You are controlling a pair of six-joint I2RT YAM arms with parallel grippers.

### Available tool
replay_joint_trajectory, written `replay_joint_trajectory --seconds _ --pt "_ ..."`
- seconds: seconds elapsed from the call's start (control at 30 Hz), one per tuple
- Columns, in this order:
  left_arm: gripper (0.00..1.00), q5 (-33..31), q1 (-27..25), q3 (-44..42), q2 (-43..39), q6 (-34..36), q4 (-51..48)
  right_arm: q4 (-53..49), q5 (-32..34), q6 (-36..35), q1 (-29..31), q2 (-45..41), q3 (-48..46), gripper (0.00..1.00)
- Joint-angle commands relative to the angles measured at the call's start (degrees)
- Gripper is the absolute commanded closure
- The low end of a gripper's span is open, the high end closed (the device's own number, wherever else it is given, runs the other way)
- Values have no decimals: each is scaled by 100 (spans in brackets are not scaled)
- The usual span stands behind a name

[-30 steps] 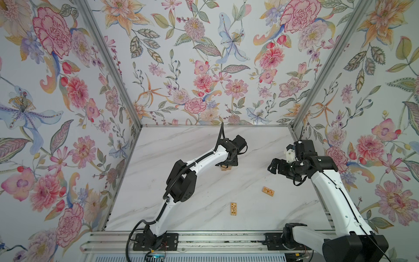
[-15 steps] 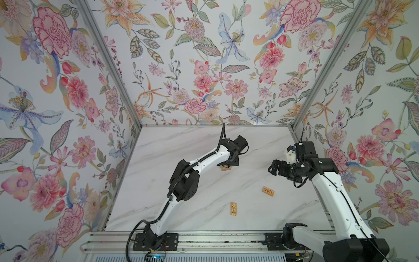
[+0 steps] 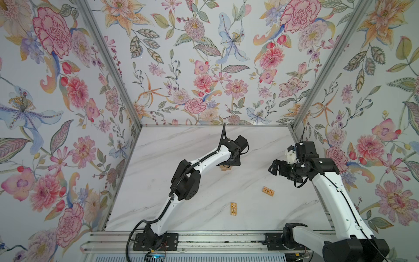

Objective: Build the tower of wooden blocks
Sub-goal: 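Lower the plain block onto the structure and open the left gripper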

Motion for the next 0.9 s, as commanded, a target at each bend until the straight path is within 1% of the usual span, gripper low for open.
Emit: replay_joint_trajectory --seconds 0.0,0.17,0.3,0.37,0.43,0.5,0.57,0.73,0.8,0.87 --pt "6 -154 38 100 -35 43 -167 38 2 -107 30 56 65 1" --pt "5 -131 35 169 -205 61 -189 37 43 -125 43 37 135 1" --pt "5 -303 32 247 -622 151 -246 -54 85 -83 47 49 108 1" --pt "5 -465 47 120 -937 233 -244 -132 83 -49 73 107 77 1" --pt "4 -625 51 -245 -1349 345 -154 -174 189 72 259 134 55 0" --pt "3 -695 90 -868 -1890 459 87 -192 336 317 574 144 39 3" --pt "3 -731 162 -1761 -2552 587 508 -198 517 671 997 164 16 6" --pt "1 -424 478 -4468 -4450 995 1804 -165 1006 1642 2214 427 -30 12" --pt "1 -345 588 -5256 -5185 1146 2067 -135 1180 2034 2664 556 -12 13" --pt "1 -320 605 -5835 -5734 1345 2232 -61 1294 2425 3081 675 -28 16"
